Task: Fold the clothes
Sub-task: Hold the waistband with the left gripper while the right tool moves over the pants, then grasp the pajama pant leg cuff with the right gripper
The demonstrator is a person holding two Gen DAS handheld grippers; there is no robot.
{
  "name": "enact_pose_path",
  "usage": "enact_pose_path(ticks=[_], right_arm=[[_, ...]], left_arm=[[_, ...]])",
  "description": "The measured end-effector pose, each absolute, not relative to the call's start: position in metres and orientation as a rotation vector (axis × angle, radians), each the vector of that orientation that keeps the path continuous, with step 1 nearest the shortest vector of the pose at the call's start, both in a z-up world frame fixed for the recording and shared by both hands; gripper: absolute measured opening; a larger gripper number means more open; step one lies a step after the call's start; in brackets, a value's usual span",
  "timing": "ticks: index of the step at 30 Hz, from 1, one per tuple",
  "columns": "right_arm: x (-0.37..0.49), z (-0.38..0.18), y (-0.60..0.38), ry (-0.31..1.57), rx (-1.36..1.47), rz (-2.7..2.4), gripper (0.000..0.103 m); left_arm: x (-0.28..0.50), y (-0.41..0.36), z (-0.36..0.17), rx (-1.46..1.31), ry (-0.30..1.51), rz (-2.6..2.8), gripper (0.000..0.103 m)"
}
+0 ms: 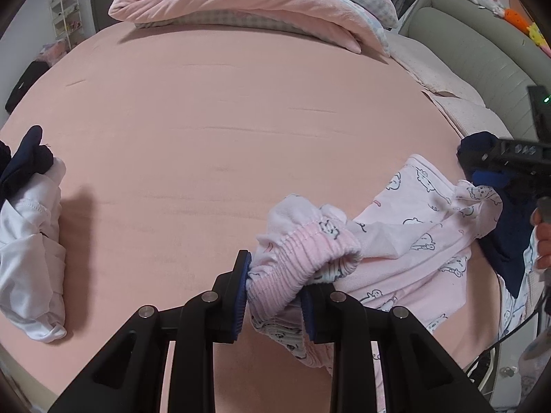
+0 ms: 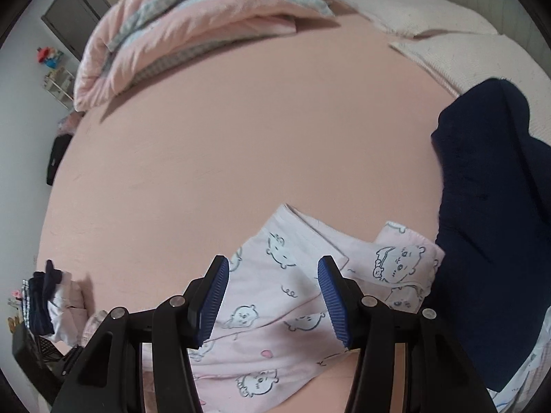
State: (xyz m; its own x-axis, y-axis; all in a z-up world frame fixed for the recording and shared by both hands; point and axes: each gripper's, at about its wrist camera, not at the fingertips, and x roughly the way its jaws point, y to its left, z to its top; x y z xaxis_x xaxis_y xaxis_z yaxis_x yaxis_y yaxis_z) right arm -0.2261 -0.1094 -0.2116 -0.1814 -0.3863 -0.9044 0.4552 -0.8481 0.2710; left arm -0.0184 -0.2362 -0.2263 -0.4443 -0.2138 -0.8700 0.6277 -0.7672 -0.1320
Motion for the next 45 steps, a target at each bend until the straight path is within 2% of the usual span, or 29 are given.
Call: enact_pose_path(ticks=[10, 19, 21, 23, 28, 36, 39, 45], right_arm=[[-0.233, -0.263, -0.118, 0.148, 1.739, -2.017, 0.053], [-0.235, -0.283, -0.131, 0.188, 1.731, -2.024, 0.052], [-0.235, -0.282, -0.132, 0.205, 1.73, -2.04, 0.043], [-0.234, -0.282, -0.132, 0.221, 1.729, -2.057, 0.027], [-0.233, -0.277, -0.131, 0.209, 1.737, -2.053, 0.013], [-0.228, -0.257, -0.133, 0.053, 1.73, -1.953, 0.01], [-0.229, -0.246, -0.142, 0.011, 1.71, -1.919, 0.01], [-0.229, -0.233, -0.162, 0.071, 1.663, -1.935, 0.01]], left_arm=[[-0.02, -0.246, -0.237, 1.291, 0.62, -2.195, 0.024], [-0.036, -0.254, -0.249, 1.312, 0.645, -2.185, 0.024], [-0.036, -0.253, -0.249, 1.308, 0.649, -2.182, 0.024], [-0.037, -0.253, -0.251, 1.311, 0.65, -2.175, 0.024], [-0.045, -0.253, -0.248, 1.312, 0.612, -2.177, 0.024], [-0.055, -0.263, -0.235, 1.291, 0.422, -2.139, 0.024], [-0.053, -0.275, -0.228, 1.255, 0.463, -2.14, 0.024], [-0.05, -0.282, -0.225, 1.267, 0.472, -2.169, 0.024]])
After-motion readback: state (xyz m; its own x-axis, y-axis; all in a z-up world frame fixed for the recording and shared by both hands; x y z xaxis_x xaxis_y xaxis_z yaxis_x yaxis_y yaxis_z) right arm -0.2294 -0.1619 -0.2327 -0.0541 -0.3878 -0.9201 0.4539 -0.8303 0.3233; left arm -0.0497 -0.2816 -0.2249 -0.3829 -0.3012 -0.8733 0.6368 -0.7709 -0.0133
